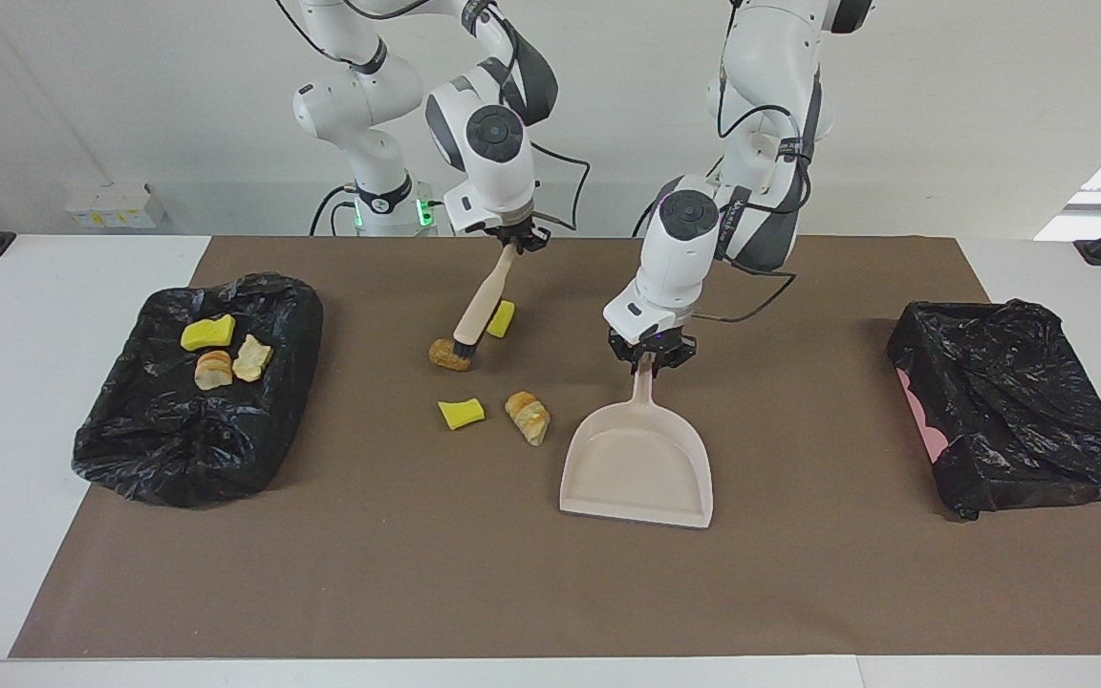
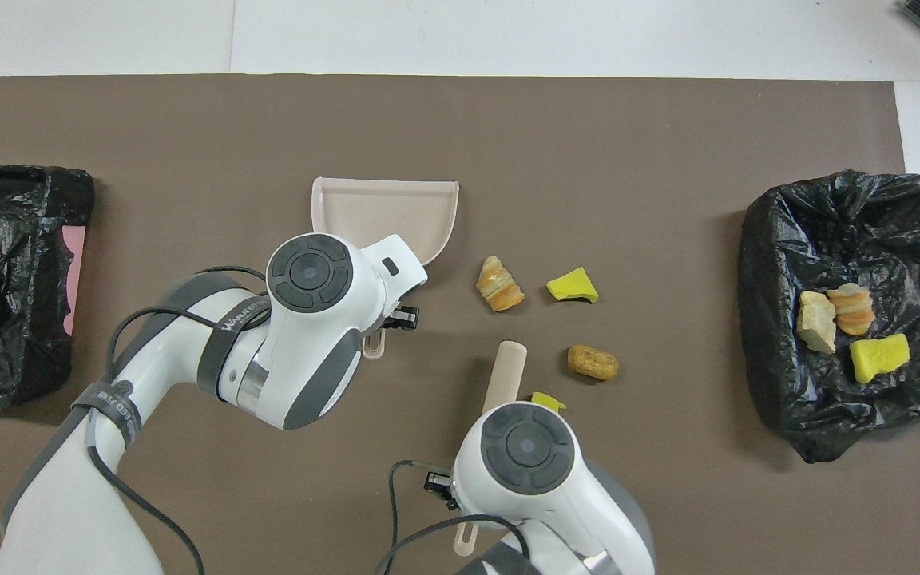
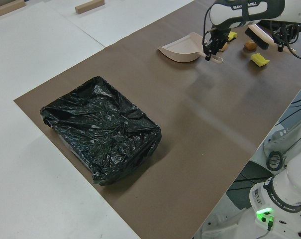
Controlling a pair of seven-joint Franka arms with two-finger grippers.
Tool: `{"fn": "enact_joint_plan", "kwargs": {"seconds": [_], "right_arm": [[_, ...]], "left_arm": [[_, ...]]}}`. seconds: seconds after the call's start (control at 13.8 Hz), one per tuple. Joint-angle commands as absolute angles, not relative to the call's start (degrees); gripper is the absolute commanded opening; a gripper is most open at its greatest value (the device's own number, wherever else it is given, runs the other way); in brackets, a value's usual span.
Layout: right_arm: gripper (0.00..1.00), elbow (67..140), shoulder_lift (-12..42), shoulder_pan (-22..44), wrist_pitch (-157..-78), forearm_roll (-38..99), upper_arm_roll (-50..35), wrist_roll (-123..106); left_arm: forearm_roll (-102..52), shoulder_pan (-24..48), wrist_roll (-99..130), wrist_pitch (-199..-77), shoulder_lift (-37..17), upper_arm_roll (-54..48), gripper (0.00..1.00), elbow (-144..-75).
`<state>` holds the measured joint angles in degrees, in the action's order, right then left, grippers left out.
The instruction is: Sweep and dump trash in bin
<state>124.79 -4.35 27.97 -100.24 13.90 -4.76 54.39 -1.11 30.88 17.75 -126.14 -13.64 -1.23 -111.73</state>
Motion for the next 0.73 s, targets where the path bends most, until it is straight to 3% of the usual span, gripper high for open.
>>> {"fn": "enact_joint_plan", "kwargs": {"seconds": [0.0, 0.29, 0.65], "right_arm": [[0.0, 128.2, -6.8, 23.8, -98.6, 12.6, -5.5, 55.7], [0.0, 134.7, -9.7, 18.7, -103.1, 11.3, -5.9, 48.7], [0.0, 135.7, -6.5, 19.3, -111.3, 11.3, -6.0, 46.9]], "left_arm": [[-0.1, 30.9, 14.5, -124.5, -12.0, -0.5, 0.0, -112.9], [0.7, 28.8, 3.4, -117.4, -8.2, -0.1, 0.0, -112.8], [0.7, 23.8, -15.6, -110.0, -3.3, -0.2, 0.0, -113.5]]}}
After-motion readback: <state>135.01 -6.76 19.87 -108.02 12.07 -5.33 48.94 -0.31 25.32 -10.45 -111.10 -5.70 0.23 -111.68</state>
